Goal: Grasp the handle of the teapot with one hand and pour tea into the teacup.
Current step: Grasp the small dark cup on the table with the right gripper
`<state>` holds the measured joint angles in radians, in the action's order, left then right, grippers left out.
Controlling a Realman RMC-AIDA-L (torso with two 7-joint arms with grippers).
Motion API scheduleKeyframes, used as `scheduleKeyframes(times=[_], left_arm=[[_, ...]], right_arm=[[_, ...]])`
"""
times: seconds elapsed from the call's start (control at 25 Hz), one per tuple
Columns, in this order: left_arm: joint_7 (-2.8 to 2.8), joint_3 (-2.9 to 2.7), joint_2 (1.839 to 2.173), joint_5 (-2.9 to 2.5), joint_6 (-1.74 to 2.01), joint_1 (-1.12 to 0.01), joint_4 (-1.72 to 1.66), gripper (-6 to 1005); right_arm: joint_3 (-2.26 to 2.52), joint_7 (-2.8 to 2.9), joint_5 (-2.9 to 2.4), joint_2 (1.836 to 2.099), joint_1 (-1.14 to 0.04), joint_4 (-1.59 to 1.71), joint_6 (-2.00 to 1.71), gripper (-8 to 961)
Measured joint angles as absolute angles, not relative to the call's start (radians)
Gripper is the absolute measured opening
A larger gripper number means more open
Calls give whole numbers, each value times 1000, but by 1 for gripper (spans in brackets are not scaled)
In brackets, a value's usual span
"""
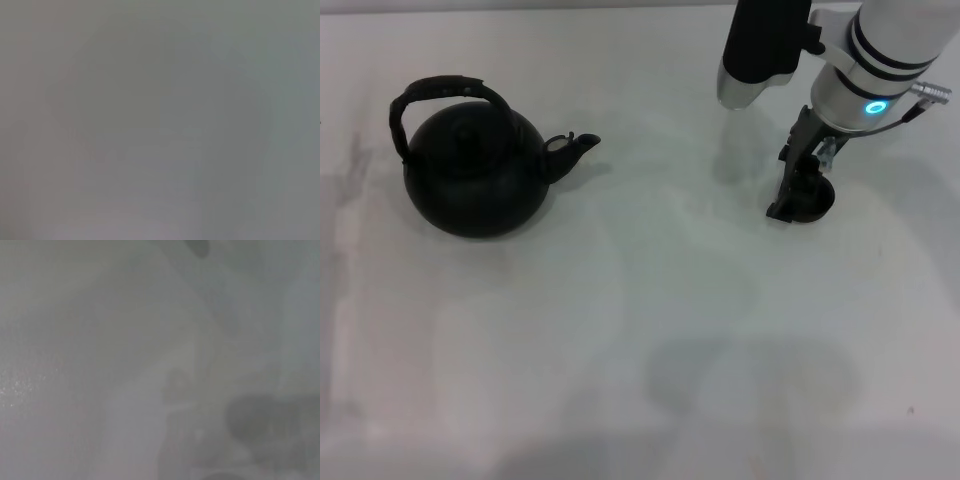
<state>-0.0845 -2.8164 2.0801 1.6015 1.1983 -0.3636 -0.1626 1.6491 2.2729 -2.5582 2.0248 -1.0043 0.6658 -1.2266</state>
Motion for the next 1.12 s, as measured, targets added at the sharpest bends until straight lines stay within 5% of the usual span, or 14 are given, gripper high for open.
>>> scheduleKeyframes(times=[1.12], left_arm=[[-115, -2816, 2078, 1601, 1201, -367, -153, 877]], right_arm=[[1603, 2273, -2572, 2012, -979, 657, -1279, 817]])
